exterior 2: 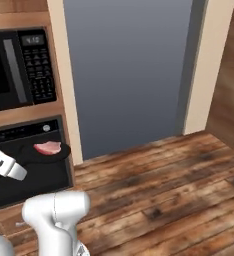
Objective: Pick up the pan with the steak in it and place it on the dining table. Then place the steak on the plate.
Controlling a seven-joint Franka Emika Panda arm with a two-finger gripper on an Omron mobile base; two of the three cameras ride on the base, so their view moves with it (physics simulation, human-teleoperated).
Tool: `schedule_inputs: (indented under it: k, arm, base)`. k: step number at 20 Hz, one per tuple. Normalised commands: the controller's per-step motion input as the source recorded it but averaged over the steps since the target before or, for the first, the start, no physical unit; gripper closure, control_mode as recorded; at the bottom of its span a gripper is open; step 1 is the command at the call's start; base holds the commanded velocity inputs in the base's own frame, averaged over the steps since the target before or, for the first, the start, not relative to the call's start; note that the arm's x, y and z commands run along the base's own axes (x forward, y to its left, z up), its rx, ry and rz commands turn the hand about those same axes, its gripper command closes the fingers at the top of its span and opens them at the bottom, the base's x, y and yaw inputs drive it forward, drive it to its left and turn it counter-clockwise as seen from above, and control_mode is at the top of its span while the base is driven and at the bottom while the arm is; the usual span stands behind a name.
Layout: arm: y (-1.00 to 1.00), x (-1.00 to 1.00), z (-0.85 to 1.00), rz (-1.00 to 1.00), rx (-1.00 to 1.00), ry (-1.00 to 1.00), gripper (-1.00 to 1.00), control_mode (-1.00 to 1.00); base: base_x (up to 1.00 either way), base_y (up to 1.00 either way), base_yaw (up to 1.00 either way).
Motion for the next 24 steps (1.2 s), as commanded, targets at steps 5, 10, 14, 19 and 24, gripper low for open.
schedule_inputs:
  k: [5, 10, 14, 19, 24]
  arm:
    - [0.00, 0.00, 0.00, 0.00, 0.00, 0.00, 1.00, 1.00]
    - [0.00, 0.00, 0.00, 0.00, 0.00, 0.00, 1.00, 1.00]
    - [0.00, 0.00, 0.00, 0.00, 0.00, 0.00, 1.00, 1.00]
    - [0.00, 0.00, 0.00, 0.00, 0.00, 0.00, 1.00, 1.00]
    - [0.00, 0.00, 0.00, 0.00, 0.00, 0.00, 1.00, 1.00]
  base:
    - [0.00, 0.00, -0.50]
    - [0.00, -0.01, -0.50]
    - [0.00, -0.05, -0.50]
    - [0.00, -0.16, -0.46]
    - [-0.01, -0.28, -0.41]
